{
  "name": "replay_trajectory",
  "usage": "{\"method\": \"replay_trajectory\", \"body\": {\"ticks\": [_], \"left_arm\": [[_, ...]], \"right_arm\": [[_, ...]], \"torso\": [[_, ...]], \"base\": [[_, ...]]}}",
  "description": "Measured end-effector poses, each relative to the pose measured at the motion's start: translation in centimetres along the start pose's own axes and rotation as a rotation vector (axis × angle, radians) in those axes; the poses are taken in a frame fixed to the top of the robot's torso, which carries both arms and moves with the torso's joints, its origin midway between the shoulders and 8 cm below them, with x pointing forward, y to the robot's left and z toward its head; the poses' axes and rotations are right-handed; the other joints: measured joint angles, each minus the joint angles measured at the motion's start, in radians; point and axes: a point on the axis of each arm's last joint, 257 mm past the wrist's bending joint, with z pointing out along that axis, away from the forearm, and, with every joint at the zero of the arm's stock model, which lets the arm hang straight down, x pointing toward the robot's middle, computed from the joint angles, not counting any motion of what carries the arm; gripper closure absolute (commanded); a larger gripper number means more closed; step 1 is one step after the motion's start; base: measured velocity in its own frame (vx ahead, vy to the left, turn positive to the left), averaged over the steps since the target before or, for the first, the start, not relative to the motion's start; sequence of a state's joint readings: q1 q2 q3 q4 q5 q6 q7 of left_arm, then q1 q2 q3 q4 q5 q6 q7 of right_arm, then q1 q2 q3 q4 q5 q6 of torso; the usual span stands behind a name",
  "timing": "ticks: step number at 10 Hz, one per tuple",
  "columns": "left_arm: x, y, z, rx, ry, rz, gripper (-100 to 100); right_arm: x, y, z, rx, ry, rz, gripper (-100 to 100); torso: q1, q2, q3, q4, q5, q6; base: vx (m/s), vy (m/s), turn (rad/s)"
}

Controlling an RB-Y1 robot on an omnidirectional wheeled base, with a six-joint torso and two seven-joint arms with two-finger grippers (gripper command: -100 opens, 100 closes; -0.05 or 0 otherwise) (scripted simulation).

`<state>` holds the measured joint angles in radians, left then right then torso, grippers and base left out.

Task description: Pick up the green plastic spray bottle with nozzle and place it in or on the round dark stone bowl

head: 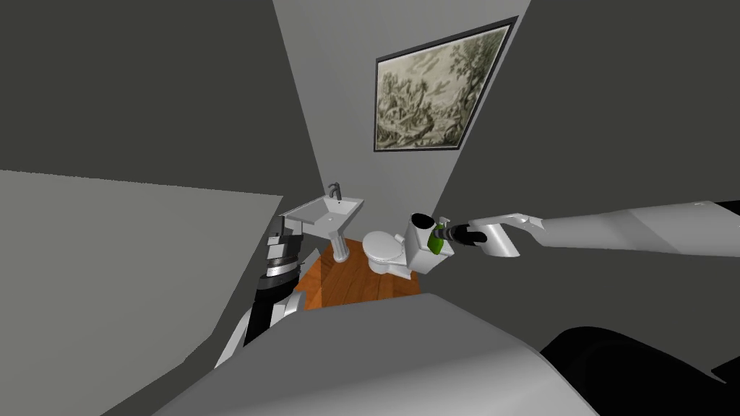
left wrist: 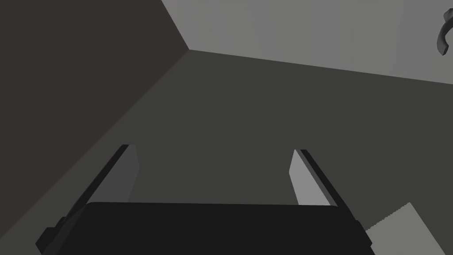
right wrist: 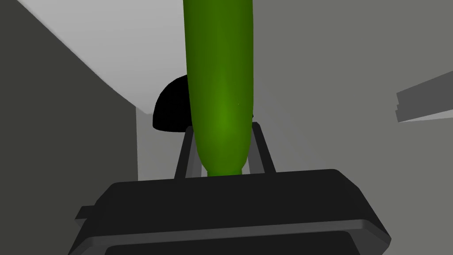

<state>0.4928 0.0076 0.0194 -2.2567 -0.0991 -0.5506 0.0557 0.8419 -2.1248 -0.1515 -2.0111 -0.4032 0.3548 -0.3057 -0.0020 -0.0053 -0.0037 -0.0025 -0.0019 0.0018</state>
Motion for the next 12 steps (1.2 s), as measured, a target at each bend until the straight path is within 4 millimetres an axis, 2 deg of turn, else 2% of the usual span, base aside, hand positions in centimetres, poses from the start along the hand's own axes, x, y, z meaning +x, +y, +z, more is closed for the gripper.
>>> {"method": "replay_trajectory", "body": {"ticks": [3,8,12], "left_arm": [[0.0,0.0,0.0,0.000,0.000,0.000,0],[0.0,0.0,0.0,0.000,0.000,0.000,0],[0.0,0.0,0.0,0.000,0.000,0.000,0]], "right_arm": [[-2.3,1.0,-0.4,0.027,-0.021,0.005,100],[-7.5,2.6,-1.2,0.077,-0.075,0.021,100],[-10.8,4.0,-2.7,0.118,-0.125,0.040,100]], "torso": [[-0.002,-0.005,-0.003,-0.001,0.000,0.000],[-0.001,-0.006,-0.003,-0.001,0.001,0.000],[-0.002,-0.003,-0.001,0.000,0.000,0.001]], "base": [[0.122,-0.106,0.042],[0.122,-0.109,0.042],[0.117,-0.133,0.026]]}}
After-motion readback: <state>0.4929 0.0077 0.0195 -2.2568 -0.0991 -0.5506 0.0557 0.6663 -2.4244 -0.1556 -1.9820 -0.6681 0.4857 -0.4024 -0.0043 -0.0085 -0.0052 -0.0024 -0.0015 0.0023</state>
